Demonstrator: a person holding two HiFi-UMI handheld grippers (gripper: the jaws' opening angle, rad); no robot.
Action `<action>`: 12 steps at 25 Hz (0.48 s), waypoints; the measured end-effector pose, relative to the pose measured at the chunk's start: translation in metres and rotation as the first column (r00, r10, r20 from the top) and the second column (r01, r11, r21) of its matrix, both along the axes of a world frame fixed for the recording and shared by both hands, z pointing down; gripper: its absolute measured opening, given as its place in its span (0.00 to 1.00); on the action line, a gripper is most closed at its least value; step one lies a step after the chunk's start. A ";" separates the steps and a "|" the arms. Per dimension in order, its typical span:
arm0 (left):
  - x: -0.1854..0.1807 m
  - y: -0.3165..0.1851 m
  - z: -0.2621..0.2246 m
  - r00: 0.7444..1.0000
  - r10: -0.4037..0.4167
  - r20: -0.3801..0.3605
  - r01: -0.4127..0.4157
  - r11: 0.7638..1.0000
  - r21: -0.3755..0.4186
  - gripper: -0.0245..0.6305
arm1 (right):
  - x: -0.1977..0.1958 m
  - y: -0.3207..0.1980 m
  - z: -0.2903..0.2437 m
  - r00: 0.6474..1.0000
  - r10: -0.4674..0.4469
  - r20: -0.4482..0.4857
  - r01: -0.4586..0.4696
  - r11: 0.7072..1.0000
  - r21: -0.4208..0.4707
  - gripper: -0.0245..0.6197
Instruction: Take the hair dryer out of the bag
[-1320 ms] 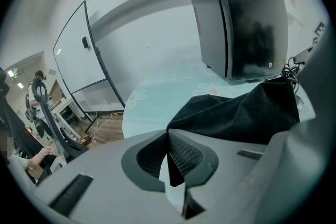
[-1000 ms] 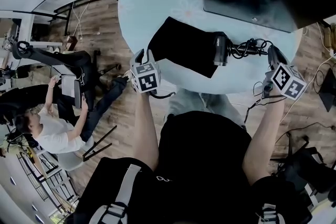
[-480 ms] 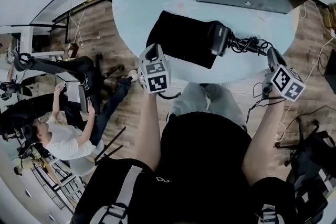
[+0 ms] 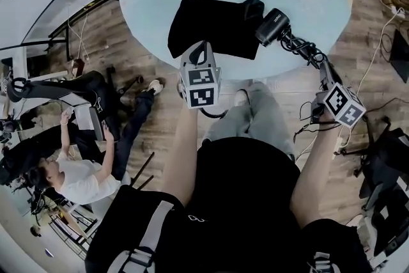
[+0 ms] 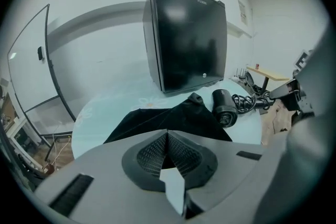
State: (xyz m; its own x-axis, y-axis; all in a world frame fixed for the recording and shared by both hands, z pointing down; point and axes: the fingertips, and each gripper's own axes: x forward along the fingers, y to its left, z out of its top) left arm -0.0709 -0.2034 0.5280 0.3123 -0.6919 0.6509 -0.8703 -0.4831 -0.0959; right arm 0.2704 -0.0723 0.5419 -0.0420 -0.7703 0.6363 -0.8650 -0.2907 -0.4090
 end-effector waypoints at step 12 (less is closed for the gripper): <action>0.031 0.042 -0.003 0.989 0.114 -0.092 -0.113 0.993 0.022 0.06 | -0.108 0.059 0.013 0.986 -0.108 0.125 0.114 0.992 -0.047 0.09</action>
